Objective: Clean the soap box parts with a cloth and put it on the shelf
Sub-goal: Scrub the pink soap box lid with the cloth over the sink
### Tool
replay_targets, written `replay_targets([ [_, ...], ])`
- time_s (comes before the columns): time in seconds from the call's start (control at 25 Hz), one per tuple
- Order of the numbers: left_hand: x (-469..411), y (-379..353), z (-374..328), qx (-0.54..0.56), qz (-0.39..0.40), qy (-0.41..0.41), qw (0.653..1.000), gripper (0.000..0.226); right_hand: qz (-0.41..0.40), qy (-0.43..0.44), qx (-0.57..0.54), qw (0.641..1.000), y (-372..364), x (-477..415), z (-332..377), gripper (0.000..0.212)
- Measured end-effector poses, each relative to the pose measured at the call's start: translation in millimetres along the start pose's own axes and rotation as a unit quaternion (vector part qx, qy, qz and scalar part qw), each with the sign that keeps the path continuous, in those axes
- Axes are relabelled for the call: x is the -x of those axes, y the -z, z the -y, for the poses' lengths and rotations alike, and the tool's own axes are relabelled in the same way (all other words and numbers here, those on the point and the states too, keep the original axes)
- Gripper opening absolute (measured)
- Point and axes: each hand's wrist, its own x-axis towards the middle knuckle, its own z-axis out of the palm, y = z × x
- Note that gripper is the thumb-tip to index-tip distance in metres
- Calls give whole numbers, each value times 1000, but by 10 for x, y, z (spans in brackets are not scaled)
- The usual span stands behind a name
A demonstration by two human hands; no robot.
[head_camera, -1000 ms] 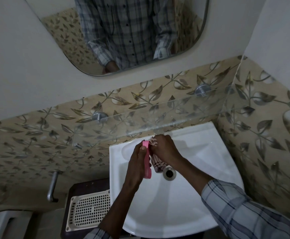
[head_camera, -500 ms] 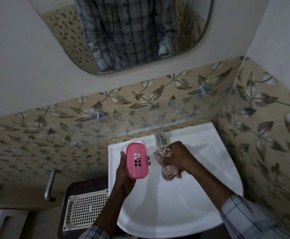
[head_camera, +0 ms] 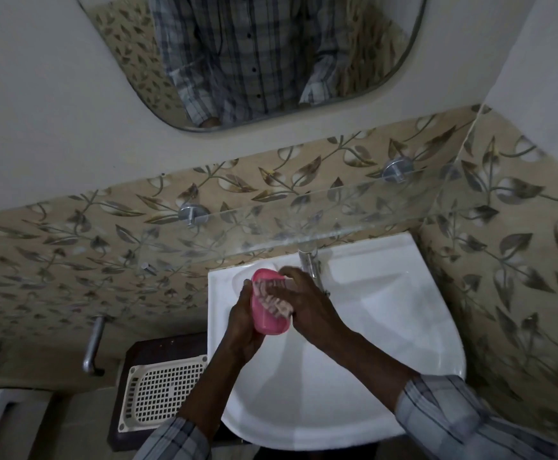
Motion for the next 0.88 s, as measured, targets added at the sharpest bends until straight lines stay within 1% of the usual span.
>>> replay_targets([
  [0.04, -18, -13, 4, 11, -1, -2, 1000, 66, 2, 25, -7, 1000, -14, -44, 8, 27],
  [0.08, -38, -36, -48, 21, -2, -1, 1000, 67, 9, 60, -13, 998, -12, -65, 6, 33],
  [0.12, -62, -40, -121, 19, -1, 1, 1000, 69, 1, 144, 19, 989, 25, -32, -53, 40],
  [0.16, -82, -21, -183, 13, 3, 6, 1000, 70, 10, 213, 50, 976, 104, 3, -165, 42],
  [0.2, -89, -13, -215, 7, 4, 7, 1000, 70, 28, 235, 68, 969, 199, -17, -262, 41],
  [0.24, -83, -29, -205, 7, 0, 3, 1000, 70, 24, 216, 51, 975, 223, -9, -309, 40],
  [0.28, -71, -54, -161, 14, -6, 1, 1000, 71, 11, 166, 32, 986, 185, 17, -252, 43],
  [0.36, -65, -101, -55, 29, -11, 9, 999, 75, -21, 57, -18, 998, -32, 61, 12, 63],
  [0.4, -57, -109, -37, 35, -10, 10, 999, 74, -26, 35, -38, 998, -100, 95, 76, 69],
  [0.44, -39, -101, -42, 34, -12, 6, 999, 74, -8, 49, -30, 998, -108, 139, 89, 69],
  [0.52, -32, -78, -80, 11, -18, -21, 1000, 73, 2, 104, 19, 994, 17, 122, -98, 57],
  [0.56, -30, -67, -94, 5, -14, -32, 999, 72, -6, 81, 22, 996, 40, 95, -132, 52],
  [0.6, -29, -58, -97, -1, -15, -38, 999, 72, -14, 31, 0, 999, 11, 87, -65, 52],
  [0.64, -21, -65, -94, -6, -18, -40, 999, 74, -20, -21, -28, 999, -62, 101, 82, 54],
  [0.68, -24, -80, -94, -10, -19, -40, 999, 76, -22, -49, -55, 997, -140, 134, 179, 57],
  [0.72, -27, -75, -77, -14, -21, -47, 999, 76, -18, -47, -69, 996, -168, 174, 221, 58],
  [0.8, -11, -26, -37, -26, -27, -73, 997, 71, 18, -4, -40, 999, -110, 207, 112, 56],
  [0.84, 2, -1, -23, -29, -34, -84, 995, 68, 22, -5, -24, 999, -56, 193, 29, 53],
  [0.88, 19, 5, -15, -25, -37, -87, 995, 66, 15, -30, -23, 999, -25, 181, 30, 50],
])
